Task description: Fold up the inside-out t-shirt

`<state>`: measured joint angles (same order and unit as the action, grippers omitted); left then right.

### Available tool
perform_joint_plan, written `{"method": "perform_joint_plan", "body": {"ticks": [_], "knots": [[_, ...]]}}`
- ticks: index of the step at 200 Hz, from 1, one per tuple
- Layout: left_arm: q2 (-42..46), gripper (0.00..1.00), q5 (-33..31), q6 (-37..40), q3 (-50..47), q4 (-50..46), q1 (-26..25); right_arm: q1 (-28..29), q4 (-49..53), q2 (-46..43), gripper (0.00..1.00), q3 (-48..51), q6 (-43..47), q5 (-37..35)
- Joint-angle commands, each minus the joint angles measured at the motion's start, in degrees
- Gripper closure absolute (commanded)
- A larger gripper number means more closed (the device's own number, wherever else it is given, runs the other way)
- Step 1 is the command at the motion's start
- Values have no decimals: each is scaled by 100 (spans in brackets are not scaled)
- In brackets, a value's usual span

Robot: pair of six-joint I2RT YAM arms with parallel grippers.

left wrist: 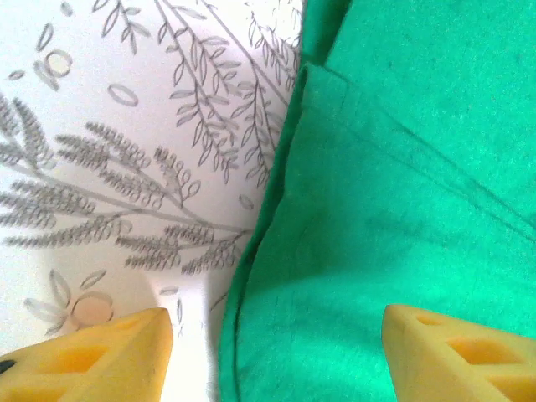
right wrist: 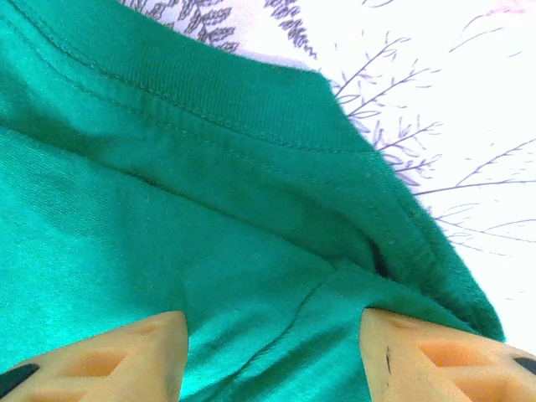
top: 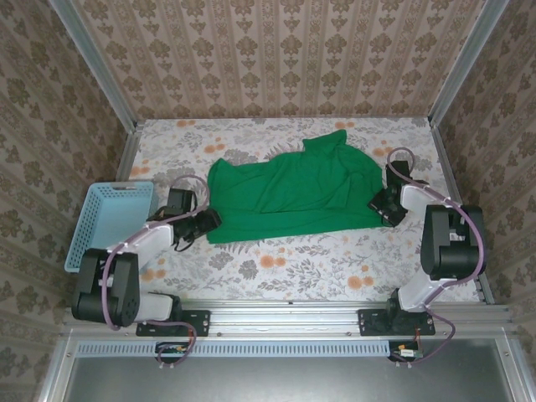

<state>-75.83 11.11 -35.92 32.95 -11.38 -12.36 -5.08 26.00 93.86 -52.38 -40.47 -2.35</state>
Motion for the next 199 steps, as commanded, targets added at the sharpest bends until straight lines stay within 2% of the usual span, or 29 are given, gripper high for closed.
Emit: {"method": "perform_joint_plan", "body": {"ticks": [1,23,36,66,126,150,174,199], "knots": [[367,31,-119,211,152,-507,-248,367,293,-604,42,-52,296,-510],[514,30,-402,246,496,-773,-759,1125,438,-745,37,-448,526,-492],[560,30,-426,205,584,-681,-947,1352,441,-543,33,-655,480,-306],[325,30,-387,247,773,-548,-1143,1407,92,104,31,-880,247,360],[-285,30,-281,244,736,-229,-1269,1509,-293,995,29,-1260,91,837],[-459,30,-294,209,636,-149,-1287,1573,-267,1163,34,-1393,91,838],[-569,30,-298,186,499,-56,-1304,1639,-164,1283,44,-1549,101,762],[-547,30,-380,180,384,-62,-1316,1761,62,1283,44,-1677,162,363]]}}
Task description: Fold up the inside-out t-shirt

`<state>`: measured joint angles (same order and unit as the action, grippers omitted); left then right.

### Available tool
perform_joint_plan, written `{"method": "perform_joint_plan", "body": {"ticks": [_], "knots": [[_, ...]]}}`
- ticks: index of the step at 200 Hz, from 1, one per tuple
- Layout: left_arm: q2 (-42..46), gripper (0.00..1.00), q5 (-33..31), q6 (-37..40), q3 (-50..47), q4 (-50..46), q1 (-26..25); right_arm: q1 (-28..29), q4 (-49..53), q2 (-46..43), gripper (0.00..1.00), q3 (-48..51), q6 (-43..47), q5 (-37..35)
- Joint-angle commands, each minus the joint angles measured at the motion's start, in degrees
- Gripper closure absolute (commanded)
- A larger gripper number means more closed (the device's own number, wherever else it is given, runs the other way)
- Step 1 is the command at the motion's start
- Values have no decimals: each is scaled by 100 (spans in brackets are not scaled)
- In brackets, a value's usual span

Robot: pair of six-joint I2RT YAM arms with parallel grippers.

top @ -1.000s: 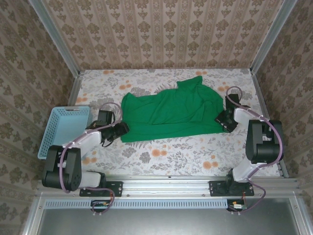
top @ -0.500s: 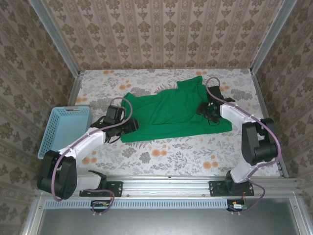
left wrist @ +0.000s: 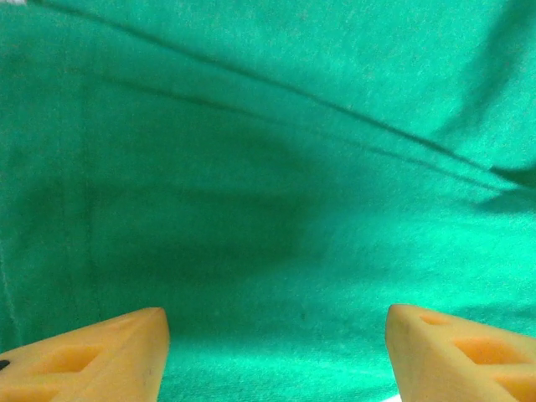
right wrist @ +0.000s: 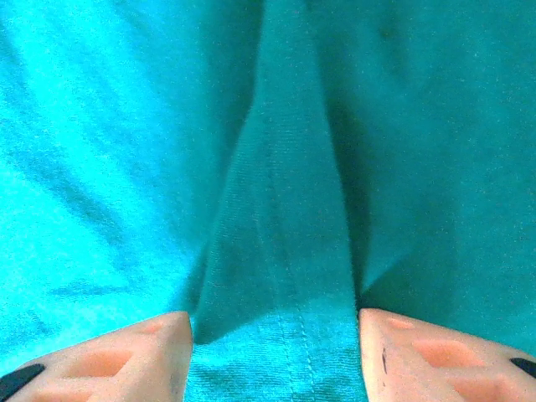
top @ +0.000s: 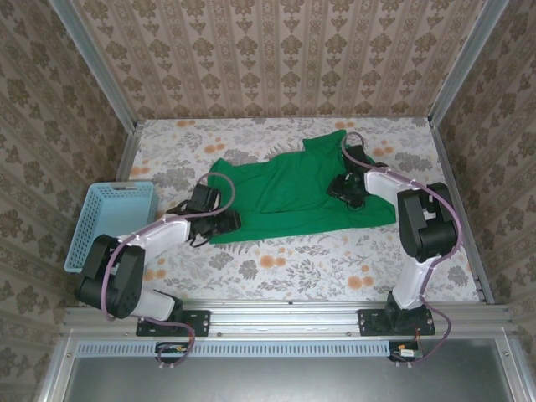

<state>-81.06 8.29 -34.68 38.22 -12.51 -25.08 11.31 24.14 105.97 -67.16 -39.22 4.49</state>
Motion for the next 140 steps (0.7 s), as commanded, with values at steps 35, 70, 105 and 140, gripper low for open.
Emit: {"method": "perform_joint_plan", "body": {"ticks": [35,70,105,140], "knots": [[61,30,-178,60,-213,38,-42,143,255,226,43,-314,14,-192],[90,30,-179,40,-272,57,-44,177,140,335,44,-543,26,84],[137,30,-174,14,-388,85,-48,215,234,738,53,-1166,62,325],[260,30,-265,26,-516,6,-34,291,442,1097,58,-1899,144,649]]}}
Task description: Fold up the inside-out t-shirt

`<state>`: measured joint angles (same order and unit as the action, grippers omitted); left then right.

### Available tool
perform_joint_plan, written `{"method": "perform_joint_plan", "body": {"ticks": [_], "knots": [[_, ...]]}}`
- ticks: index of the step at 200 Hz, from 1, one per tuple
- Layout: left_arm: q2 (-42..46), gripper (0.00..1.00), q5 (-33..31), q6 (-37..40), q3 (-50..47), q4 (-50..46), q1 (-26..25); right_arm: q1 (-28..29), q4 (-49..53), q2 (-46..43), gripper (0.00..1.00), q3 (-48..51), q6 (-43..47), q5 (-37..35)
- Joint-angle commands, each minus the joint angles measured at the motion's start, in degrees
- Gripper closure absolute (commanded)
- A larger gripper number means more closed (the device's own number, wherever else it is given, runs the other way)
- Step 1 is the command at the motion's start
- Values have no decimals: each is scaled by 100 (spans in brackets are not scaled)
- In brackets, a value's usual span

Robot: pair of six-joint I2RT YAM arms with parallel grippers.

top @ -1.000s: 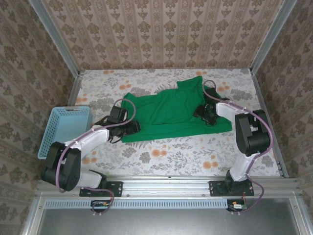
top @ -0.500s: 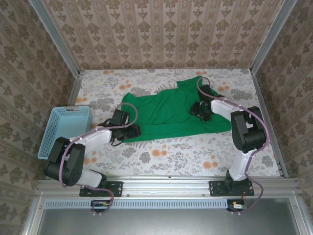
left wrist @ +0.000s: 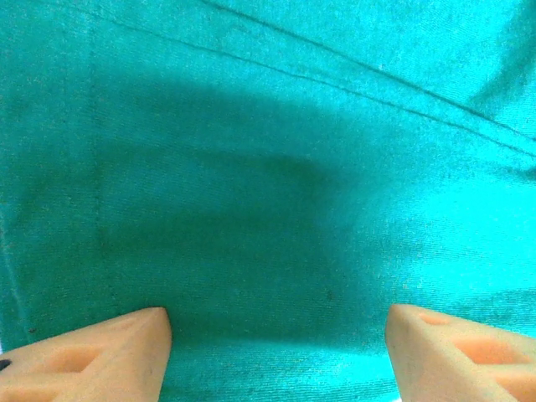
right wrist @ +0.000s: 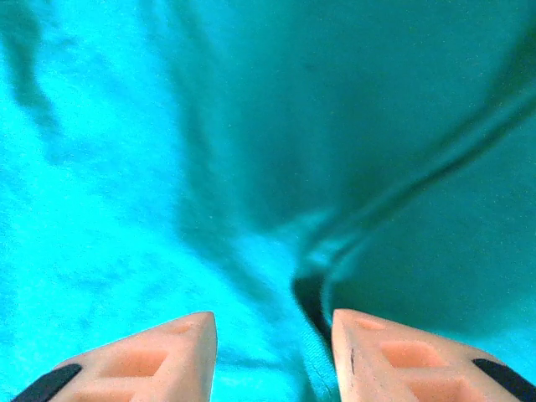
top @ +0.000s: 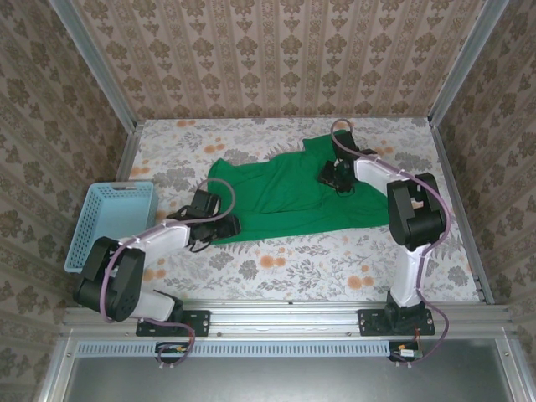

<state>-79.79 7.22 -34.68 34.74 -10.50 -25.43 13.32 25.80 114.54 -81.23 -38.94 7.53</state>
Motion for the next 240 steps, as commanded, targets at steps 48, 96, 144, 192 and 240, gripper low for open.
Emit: {"method": "perform_joint_plan", "body": {"ticks": [48,96,144,192,240], "knots": [[684,30,-255,141,81,-613,-16,-358,555,-388,48,-332,471,-14],[845,30,-351,303,515,-463,-485,-668,232,-832,45,426,503,110],[617,30,-454,178,466,-354,-533,-56,-312,-332,45,474,77,597],[534,30,-363,119,20,-391,-354,234,-18,118,57,-331,146,917],[914,29,-16,294,-4,-318,-243,-454,229,-867,47,524,668,128]]}}
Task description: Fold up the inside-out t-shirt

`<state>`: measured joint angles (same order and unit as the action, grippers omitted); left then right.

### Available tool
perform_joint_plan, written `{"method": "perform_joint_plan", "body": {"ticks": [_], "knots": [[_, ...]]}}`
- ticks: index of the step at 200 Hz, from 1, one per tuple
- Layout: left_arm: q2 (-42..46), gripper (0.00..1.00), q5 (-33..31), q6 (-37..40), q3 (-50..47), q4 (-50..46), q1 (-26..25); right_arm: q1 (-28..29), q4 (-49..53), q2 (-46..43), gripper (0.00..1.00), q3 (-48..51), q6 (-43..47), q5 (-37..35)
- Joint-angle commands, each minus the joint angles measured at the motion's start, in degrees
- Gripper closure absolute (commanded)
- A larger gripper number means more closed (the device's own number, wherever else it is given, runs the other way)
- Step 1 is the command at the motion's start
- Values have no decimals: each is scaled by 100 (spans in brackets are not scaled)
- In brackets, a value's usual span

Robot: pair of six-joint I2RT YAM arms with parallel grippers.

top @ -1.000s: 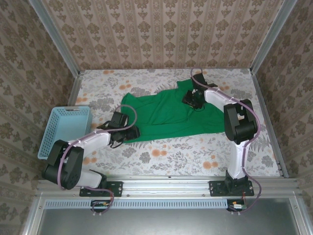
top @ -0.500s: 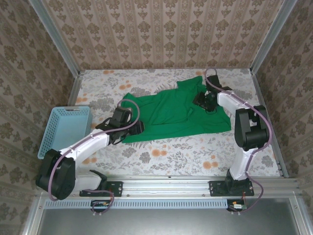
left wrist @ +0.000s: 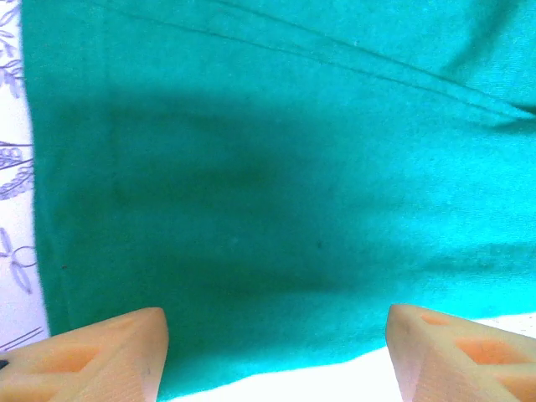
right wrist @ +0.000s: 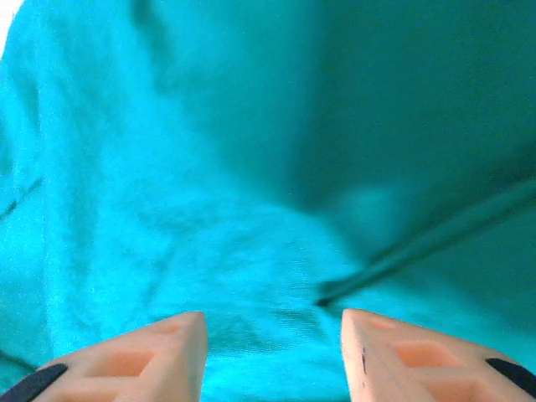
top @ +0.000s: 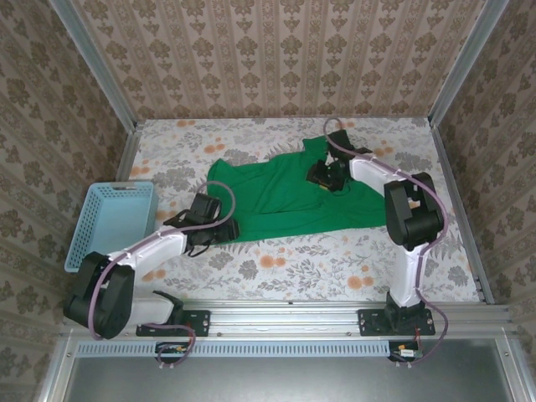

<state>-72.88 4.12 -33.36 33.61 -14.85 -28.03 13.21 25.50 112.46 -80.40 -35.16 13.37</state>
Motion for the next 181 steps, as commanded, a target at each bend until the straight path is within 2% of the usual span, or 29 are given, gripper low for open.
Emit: {"method": "perform_joint_plan", "body": {"ticks": [1,20,59,63,79,128,143,147,181], "knots": [[218,29,310,167,115,133,17,-465,257,-675,47,465,290,-461],[-51,29,452,203,286,347,-1,-779,230,-752,47,797,248,-495],[-848,30,705,152,463,618,165,-1054,53,-585,41,1330,-182,-482],[-918,30,742,124,454,599,336,-1095,-6,-590,41,1432,-257,-488],[-1018,31,797,8,340,527,456,-1264,-247,-763,39,1898,-582,-569],[-404,30,555,-104,-219,88,233,-1409,-924,-1865,38,3456,-1352,-755],[-136,30,507,-135,-394,-41,232,-1400,-900,-2132,38,3750,-1455,-764],[-69,30,490,-146,-432,-89,73,-1400,-890,-2217,38,3838,-1474,-775],[626,30,455,-413,-748,-419,-232,-1400,-722,-3131,38,4550,-1616,-1112]]}}
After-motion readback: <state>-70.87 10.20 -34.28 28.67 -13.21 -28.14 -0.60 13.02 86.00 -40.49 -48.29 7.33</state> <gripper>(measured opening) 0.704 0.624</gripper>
